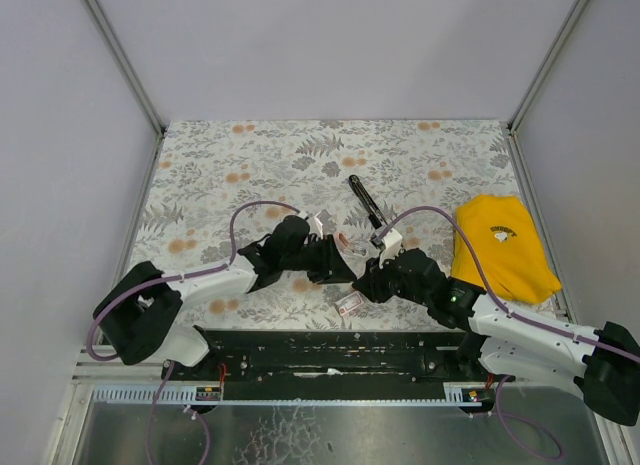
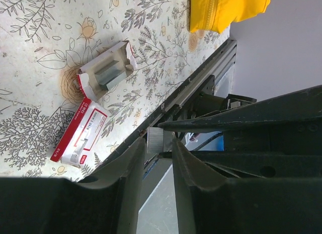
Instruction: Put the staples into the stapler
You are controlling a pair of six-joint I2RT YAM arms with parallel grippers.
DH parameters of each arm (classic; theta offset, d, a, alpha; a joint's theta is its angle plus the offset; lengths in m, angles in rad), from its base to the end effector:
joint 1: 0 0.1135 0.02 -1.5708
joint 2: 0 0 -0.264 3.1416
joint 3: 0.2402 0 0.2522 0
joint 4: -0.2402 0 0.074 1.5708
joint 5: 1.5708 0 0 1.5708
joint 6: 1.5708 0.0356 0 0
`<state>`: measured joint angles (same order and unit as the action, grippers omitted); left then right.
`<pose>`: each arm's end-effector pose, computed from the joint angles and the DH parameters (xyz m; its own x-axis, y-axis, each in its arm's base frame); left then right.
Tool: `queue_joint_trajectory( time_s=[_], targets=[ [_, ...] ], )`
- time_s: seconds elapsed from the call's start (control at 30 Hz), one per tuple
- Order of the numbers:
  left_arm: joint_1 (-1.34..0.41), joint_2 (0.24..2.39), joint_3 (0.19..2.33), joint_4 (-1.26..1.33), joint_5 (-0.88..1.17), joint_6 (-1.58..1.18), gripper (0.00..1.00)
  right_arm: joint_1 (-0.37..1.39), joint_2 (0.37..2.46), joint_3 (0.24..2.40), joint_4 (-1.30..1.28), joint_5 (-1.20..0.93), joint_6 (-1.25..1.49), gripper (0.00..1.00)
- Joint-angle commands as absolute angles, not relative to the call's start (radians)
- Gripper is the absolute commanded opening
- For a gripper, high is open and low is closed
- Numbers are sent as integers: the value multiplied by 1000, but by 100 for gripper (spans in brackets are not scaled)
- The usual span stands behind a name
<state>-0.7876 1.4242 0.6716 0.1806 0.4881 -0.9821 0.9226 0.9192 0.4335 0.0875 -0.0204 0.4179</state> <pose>0.1927 -0.2172 0.1939 -0.9640 -0.0728 -0.2558 0.1844 0.5099 -0.8402 0.1235 0.1643 0.2196 -0.5420 -0.0436 -0.8392 -0.6438 0.6634 0.3813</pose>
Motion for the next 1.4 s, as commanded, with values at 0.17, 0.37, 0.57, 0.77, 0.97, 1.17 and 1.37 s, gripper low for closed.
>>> queue_joint_trajectory(
  time_s=[0.17, 0.37, 0.57, 0.77, 0.97, 1.17, 1.37],
  targets=[
    [-820, 1462, 699, 170, 541, -960, 26, 929, 908, 446, 148, -5, 403, 26],
    [-822, 1471, 691, 171, 539, -959, 21, 929, 905, 447, 148, 0, 400, 26],
    [-822, 1485, 686, 180, 537, -965, 18, 929, 900, 445, 146, 0, 400, 26],
    [-821, 1502, 685, 173, 531, -959, 21, 928, 898, 445, 145, 1, 397, 26],
    [-822, 1508, 686, 177, 546, -963, 27, 929, 892, 440, 147, 5, 397, 26],
    [-821, 1512, 661, 237, 582, -1008, 33, 928, 894, 436, 156, 9, 397, 26],
    [-823, 1517, 635, 323, 619, -1066, 29, 929, 900, 436, 169, 12, 401, 26]
  ],
)
